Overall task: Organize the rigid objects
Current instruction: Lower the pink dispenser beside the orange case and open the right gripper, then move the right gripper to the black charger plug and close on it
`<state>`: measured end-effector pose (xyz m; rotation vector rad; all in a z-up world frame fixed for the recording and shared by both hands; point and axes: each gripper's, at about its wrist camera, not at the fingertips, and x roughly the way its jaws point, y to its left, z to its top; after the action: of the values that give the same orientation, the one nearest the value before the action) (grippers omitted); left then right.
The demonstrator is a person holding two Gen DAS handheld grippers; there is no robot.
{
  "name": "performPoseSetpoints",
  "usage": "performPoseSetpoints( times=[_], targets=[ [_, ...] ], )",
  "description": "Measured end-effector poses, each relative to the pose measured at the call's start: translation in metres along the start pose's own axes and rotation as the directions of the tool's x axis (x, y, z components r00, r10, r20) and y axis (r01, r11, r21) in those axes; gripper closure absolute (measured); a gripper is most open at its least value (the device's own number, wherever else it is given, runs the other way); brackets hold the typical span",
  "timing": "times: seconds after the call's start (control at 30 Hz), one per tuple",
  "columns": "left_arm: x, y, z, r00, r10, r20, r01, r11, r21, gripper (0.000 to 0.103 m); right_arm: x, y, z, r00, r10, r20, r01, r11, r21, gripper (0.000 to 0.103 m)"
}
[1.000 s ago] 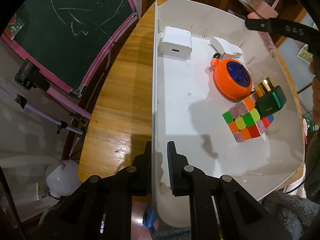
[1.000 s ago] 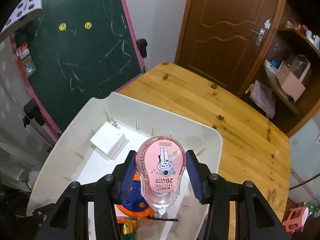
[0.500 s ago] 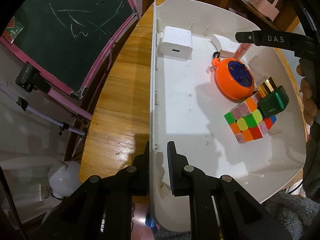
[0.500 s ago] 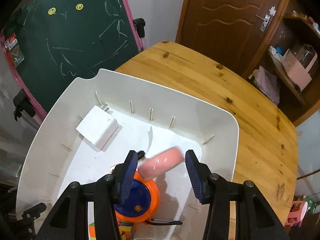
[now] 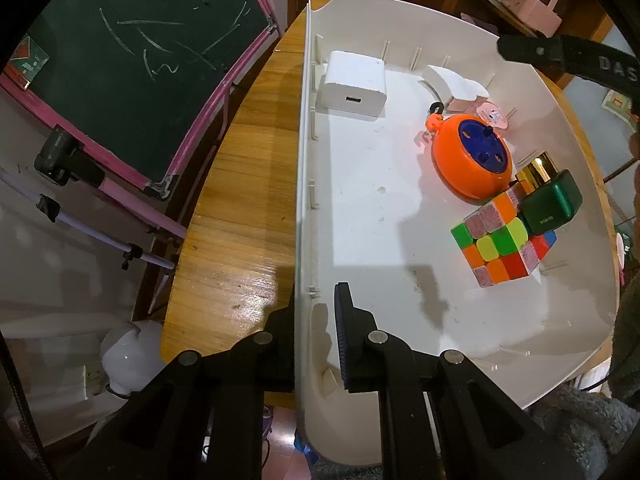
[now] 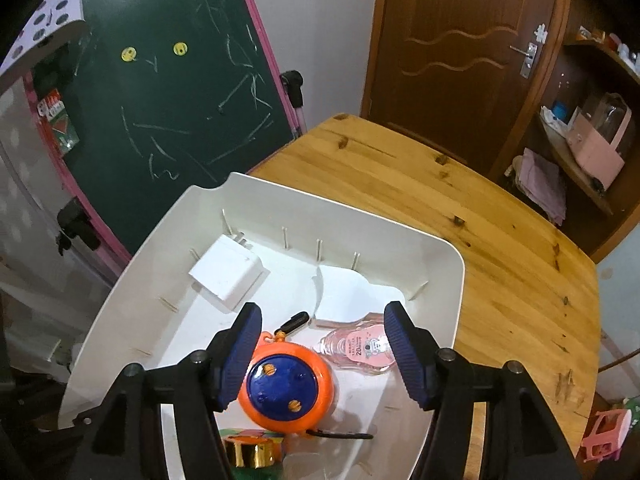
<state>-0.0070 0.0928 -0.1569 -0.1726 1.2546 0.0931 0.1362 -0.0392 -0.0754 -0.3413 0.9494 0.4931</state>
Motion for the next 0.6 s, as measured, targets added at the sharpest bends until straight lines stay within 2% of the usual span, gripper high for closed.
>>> performPoseSetpoints(
  times=[0.6],
  targets=[
    [-0.001, -0.001, -0.003, 1.000, 0.017, 0.009, -0.017, 1.000, 0.002, 0.090, -0.057, -0.004, -0.013, 0.994, 0.014, 0.110, -0.013, 1.000, -0.007, 0.039]
  ],
)
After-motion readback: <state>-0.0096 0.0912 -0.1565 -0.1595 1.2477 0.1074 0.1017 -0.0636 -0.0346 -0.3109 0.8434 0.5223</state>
